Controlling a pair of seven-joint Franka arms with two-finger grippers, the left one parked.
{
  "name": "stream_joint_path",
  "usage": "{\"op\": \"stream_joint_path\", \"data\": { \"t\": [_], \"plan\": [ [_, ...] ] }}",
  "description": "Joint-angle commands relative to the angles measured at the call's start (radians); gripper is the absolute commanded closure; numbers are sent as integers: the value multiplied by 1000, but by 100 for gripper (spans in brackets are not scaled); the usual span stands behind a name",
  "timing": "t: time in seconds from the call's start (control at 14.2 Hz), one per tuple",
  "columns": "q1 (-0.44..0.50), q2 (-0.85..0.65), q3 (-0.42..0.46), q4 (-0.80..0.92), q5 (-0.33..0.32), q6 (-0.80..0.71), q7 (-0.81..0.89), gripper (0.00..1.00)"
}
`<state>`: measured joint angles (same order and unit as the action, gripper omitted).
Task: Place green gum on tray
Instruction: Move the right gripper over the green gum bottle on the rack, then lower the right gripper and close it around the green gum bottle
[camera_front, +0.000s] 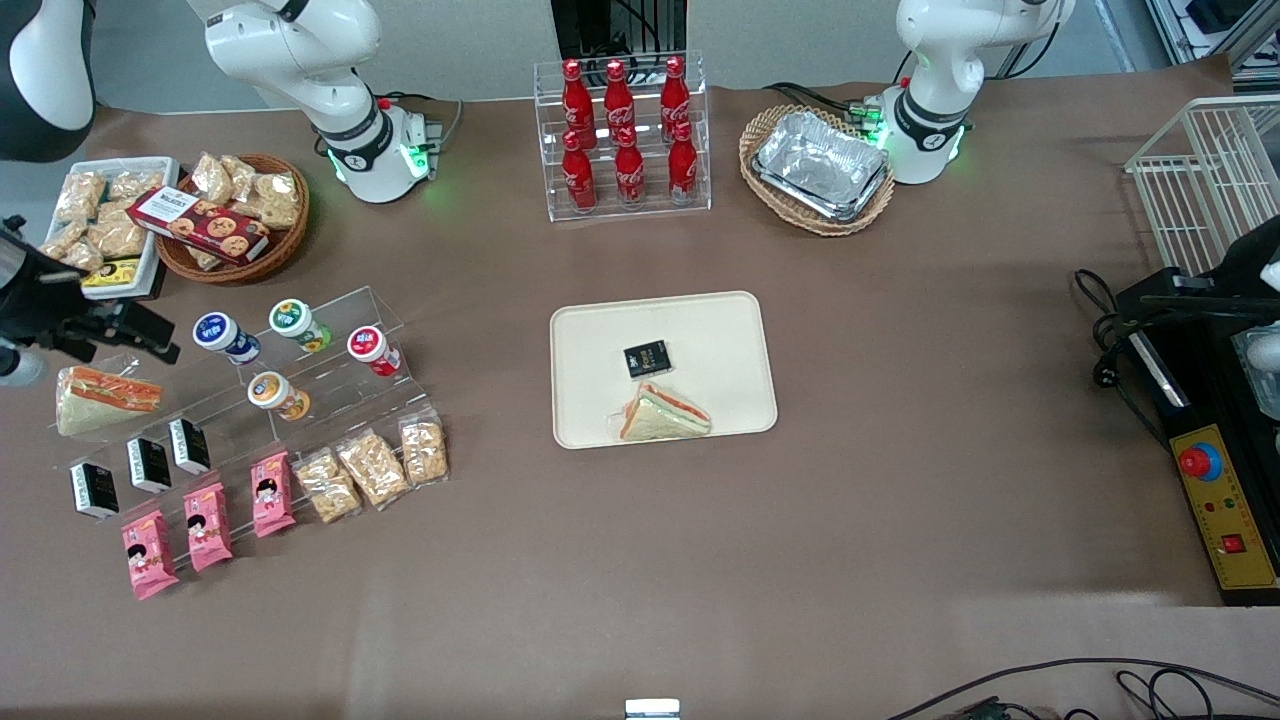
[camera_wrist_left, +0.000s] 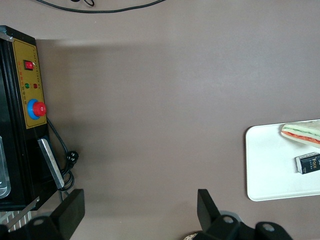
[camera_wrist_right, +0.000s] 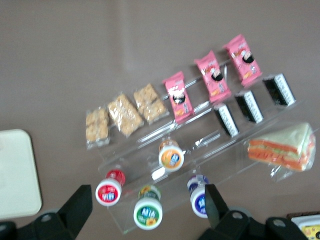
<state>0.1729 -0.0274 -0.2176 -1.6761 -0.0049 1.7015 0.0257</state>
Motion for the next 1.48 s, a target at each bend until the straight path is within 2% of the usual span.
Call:
{"op": "stream_joint_path", "data": {
  "t": [0.0,0.14,0.49,0.98,1.41],
  "plan": [
    [4,-282,17,-342,10,84,-18,0],
    [2,-357,32,-436,-3,92,-16,0],
    [2,-364,46,-505,-7,104,-13,0],
    [2,-332,46,-773,-33,453,-13,0],
    [-1,-267,44,-791,-56,492,-13,0]
  ]
}}
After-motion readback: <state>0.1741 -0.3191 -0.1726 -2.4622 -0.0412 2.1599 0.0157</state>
